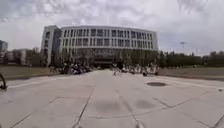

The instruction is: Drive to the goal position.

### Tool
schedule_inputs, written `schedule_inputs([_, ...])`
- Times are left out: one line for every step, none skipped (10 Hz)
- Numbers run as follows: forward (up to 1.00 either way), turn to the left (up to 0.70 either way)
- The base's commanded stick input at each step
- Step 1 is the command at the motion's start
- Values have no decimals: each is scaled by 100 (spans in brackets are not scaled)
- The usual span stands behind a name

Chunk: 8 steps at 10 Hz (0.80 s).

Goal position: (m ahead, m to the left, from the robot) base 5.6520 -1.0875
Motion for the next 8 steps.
schedule_inputs([70,0])
schedule_inputs([70,0])
schedule_inputs([70,0])
schedule_inputs([70,0])
schedule_inputs([70,0])
schedule_inputs([70,0])
schedule_inputs([70,0])
schedule_inputs([70,0])
